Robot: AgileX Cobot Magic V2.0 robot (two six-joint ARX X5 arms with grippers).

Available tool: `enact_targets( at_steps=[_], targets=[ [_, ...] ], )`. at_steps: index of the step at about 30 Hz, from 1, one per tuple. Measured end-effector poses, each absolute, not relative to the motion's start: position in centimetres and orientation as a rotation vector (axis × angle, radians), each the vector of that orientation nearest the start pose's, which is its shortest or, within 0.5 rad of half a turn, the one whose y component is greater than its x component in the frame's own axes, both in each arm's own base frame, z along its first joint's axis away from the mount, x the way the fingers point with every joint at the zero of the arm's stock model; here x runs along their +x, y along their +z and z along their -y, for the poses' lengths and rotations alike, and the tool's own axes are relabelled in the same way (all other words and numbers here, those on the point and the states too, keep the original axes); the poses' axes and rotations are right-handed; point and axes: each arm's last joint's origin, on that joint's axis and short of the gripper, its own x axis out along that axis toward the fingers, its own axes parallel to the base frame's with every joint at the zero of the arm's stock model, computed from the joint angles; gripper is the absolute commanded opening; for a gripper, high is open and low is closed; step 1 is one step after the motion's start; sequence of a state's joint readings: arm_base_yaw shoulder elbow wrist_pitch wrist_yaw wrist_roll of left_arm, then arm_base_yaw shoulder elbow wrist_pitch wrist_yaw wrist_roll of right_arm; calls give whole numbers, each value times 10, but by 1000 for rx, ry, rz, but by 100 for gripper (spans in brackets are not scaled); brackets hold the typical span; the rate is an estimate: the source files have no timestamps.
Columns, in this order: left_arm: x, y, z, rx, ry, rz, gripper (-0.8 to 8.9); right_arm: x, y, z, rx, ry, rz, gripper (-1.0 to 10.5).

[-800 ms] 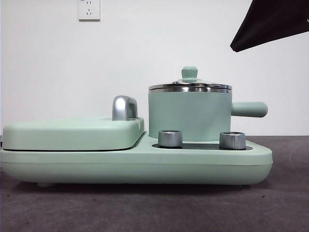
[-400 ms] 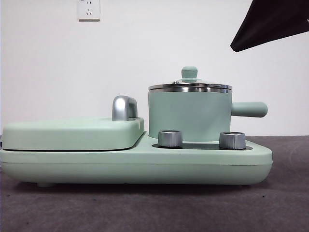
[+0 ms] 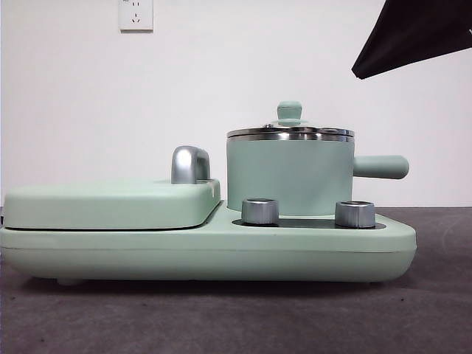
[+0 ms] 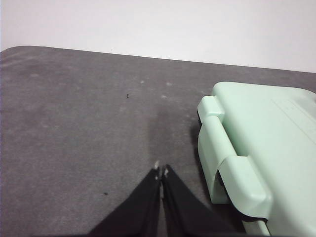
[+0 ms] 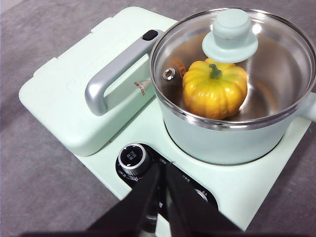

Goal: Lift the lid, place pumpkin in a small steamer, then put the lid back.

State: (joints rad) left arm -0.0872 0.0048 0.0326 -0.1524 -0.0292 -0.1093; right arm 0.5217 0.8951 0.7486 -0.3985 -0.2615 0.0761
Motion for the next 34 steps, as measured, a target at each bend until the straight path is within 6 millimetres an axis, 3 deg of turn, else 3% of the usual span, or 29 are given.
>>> enact_targets(
  at_steps=[8, 14, 19, 25, 31, 34],
  targets=[
    [95, 160, 7, -109, -51, -127, 7, 159, 284, -100, -5, 738, -578, 20],
    [95, 160, 7, -109, -51, -128, 7, 139, 289, -67, -104, 541, -332, 20],
    [95, 160, 7, -109, -51, -128, 7, 113, 242, -33, -136, 355, -261, 20],
    [95, 160, 7, -109, -51, -128, 7, 96, 185, -14, -135, 192, -238, 20],
    [95, 160, 7, -109, -51, -128, 7, 96, 156, -9, -125, 139, -109, 20],
    [95, 160, 7, -110, -51, -128, 7, 96, 158, -7, -124, 117, -92, 20]
  ],
)
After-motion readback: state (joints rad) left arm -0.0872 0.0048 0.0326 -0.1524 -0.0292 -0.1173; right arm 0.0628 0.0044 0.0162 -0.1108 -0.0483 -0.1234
